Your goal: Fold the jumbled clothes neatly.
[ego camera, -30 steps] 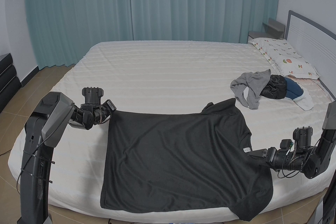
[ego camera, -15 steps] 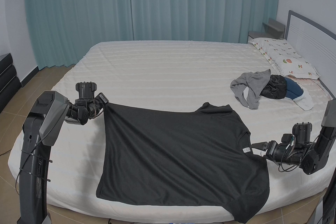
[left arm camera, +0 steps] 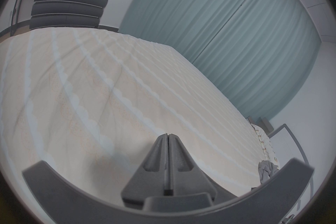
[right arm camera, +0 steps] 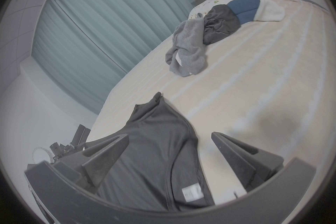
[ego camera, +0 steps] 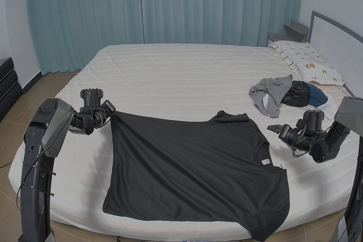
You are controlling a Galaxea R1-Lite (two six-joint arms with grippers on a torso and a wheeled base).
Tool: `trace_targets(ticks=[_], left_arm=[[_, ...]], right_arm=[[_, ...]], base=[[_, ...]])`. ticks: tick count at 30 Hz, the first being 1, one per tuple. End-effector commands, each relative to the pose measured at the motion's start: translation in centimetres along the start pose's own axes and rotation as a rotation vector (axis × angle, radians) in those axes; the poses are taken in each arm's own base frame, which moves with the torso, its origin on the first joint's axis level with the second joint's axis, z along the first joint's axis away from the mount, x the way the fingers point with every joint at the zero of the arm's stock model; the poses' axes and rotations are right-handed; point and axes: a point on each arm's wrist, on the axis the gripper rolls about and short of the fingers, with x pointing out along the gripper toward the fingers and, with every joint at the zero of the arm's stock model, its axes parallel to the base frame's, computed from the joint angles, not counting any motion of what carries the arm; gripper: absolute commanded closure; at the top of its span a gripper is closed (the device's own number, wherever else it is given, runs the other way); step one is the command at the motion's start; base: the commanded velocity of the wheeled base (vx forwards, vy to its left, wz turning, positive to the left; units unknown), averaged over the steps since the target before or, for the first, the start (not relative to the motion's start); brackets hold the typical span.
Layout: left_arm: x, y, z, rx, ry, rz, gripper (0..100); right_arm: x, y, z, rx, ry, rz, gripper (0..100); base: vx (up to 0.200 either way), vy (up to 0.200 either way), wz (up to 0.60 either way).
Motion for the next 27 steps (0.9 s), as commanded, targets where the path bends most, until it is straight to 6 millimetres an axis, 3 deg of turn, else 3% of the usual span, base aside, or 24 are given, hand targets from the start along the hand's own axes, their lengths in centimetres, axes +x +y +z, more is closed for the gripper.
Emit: trace_targets(ticks=[1, 8, 11, 18, 26, 27], left_arm=[[-0.2, 0.1, 0.1, -0.015, 0.003, 0.008, 100], [-0.3, 0.3, -0.2, -0.034, 0.017, 0.015, 100], [-0.3, 0.5, -0.3, -0.033, 0.022, 0.018, 100], [-0.3, 0.5, -0.4, -0.033, 0.022, 0.018, 100], [-0.2, 0.7, -0.6, -0.033, 0.030, 0.025, 100], [-0.2, 0.7, -0.6, -0.033, 0.030, 0.025, 100]], right_arm=[[6.7, -0.3, -0.5, -0.008, 0.059, 0.001, 0], [10.7, -0.1, 0.4, -0.007, 0.098, -0.005, 0], [11.7, 0.1, -0.3, -0.011, 0.112, -0.001, 0], [13.2, 0.0, -1.0, -0.045, 0.101, 0.008, 0], [13.1, 0.0, -0.2, -0.056, 0.068, 0.018, 0], [13.1, 0.1, 0.1, -0.057, 0.056, 0.025, 100]], base=[[0.000, 0.000, 0.00], [0.000, 0.000, 0.00], [0.000, 0.000, 0.00], [0.000, 0.000, 0.00], [0.000, 0.000, 0.00], [0.000, 0.000, 0.00]])
